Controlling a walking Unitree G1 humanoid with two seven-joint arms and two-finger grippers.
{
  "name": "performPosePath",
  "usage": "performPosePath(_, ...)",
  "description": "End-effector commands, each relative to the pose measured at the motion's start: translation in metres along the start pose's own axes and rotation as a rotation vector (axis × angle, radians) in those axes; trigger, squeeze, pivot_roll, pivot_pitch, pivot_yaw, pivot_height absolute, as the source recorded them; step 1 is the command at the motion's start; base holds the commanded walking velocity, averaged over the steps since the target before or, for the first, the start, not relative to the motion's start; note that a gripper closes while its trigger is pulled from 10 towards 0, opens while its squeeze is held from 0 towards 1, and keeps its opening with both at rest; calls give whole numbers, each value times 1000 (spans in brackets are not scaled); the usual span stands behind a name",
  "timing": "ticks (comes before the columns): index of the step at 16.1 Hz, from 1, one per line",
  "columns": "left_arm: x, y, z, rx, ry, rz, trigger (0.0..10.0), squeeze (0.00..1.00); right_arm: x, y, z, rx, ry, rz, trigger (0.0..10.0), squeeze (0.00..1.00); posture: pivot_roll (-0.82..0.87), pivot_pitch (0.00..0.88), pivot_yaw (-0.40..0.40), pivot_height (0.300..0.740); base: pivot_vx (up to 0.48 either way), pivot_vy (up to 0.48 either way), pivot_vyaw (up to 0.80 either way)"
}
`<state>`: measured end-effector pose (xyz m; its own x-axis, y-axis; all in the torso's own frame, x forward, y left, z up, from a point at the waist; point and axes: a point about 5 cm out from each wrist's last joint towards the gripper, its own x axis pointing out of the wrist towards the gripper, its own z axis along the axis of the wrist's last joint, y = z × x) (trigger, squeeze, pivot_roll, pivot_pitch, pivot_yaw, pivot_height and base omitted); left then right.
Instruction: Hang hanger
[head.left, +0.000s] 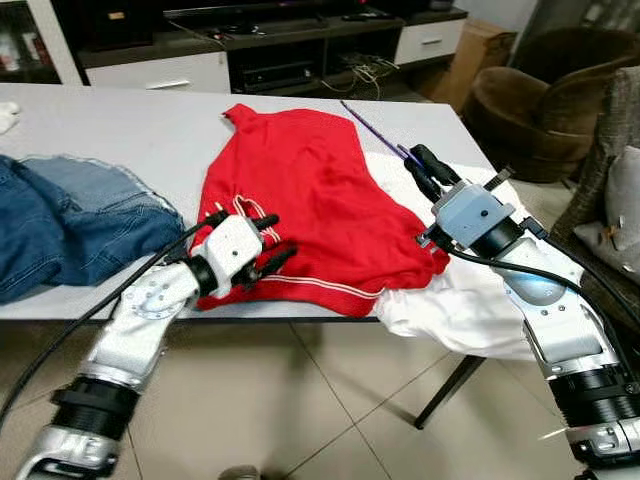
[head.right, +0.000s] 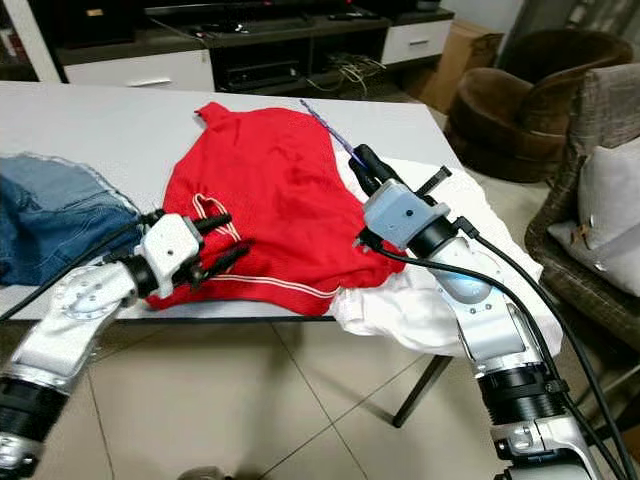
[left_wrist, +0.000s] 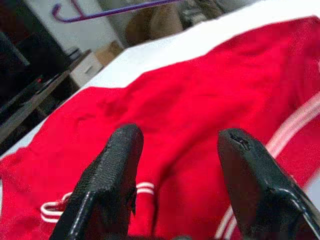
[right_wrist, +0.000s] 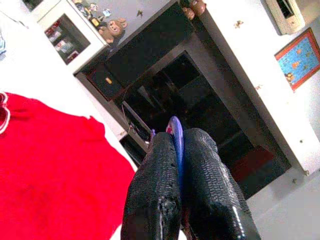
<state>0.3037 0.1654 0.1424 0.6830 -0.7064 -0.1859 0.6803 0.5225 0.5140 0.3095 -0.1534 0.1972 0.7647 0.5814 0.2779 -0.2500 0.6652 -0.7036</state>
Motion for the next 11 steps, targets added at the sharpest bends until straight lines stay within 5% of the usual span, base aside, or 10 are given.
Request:
performPosePath(1,-1,2,0,68,24,-61,10000,0,0,-7,3,-8,-7,-15,10000,0,138,3,-48,740,0,0,0)
performPosePath(6,-19,18,-11,188,159,-145,10000,0,0,-8,3,-12,-5,-15,10000,0,134,4,-48,740,0,0,0)
performPosePath(7,-20,19,-10,163,149,-153,10000,1000,0,-8,2,-12,-4,-15,10000,0,136,4,-49,740,0,0,0)
performPosePath(11,-22,17,-14,173,172,-179,10000,1000,2,-5,4,-2,-13,-14,10000,0,141,0,-49,740,0,0,0)
